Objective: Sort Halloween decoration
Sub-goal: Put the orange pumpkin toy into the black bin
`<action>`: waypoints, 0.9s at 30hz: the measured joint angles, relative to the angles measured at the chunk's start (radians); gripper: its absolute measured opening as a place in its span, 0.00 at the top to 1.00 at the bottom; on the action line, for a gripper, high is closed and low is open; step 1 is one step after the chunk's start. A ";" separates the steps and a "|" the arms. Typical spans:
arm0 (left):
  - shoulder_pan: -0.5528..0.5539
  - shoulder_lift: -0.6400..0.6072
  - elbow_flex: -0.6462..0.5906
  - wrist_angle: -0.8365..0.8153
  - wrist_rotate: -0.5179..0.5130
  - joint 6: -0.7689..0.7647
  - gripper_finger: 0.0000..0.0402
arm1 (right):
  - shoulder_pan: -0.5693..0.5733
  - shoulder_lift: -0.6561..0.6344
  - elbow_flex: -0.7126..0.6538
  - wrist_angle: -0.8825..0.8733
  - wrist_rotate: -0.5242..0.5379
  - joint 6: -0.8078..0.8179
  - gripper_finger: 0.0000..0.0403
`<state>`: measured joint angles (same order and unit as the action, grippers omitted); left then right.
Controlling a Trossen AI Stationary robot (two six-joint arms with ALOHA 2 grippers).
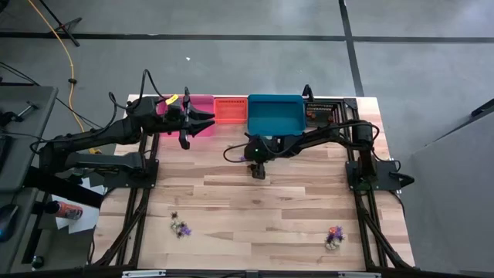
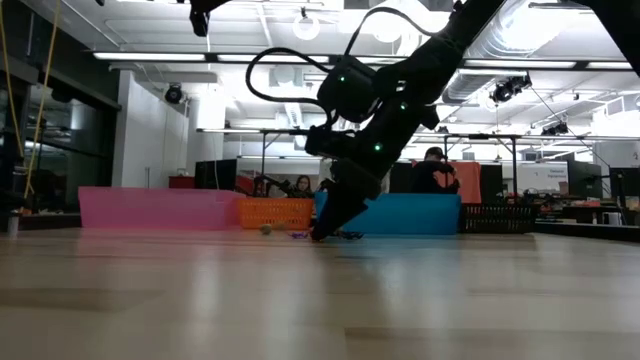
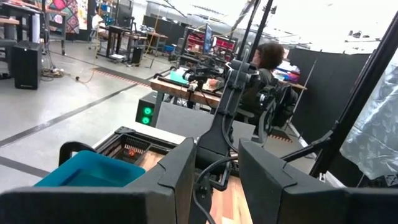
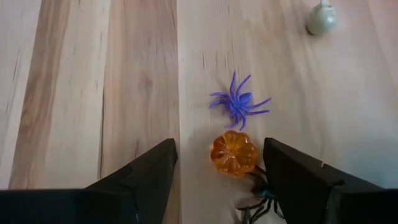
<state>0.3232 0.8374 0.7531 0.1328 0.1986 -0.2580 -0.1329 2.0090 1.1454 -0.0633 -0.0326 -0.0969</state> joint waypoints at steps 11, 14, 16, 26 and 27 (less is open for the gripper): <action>0.000 0.000 0.000 -0.002 -0.005 0.000 0.73 | -0.001 0.003 0.000 0.014 0.020 0.010 0.67; 0.000 0.000 0.000 -0.003 -0.005 0.000 0.73 | -0.001 0.004 0.000 0.018 0.022 0.009 0.72; 0.000 0.000 0.000 -0.003 -0.005 0.000 0.73 | -0.002 0.004 0.000 0.018 0.022 0.006 0.75; 0.000 0.000 0.000 -0.006 -0.005 0.000 0.73 | -0.009 -0.073 -0.003 -0.028 0.007 -0.040 0.79; 0.000 0.000 0.000 -0.007 -0.005 0.000 0.73 | -0.011 -0.090 -0.003 -0.036 0.007 -0.045 0.79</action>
<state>0.3229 0.8375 0.7532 0.1260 0.1940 -0.2581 -0.1443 1.9194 1.1423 -0.0990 -0.0254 -0.1416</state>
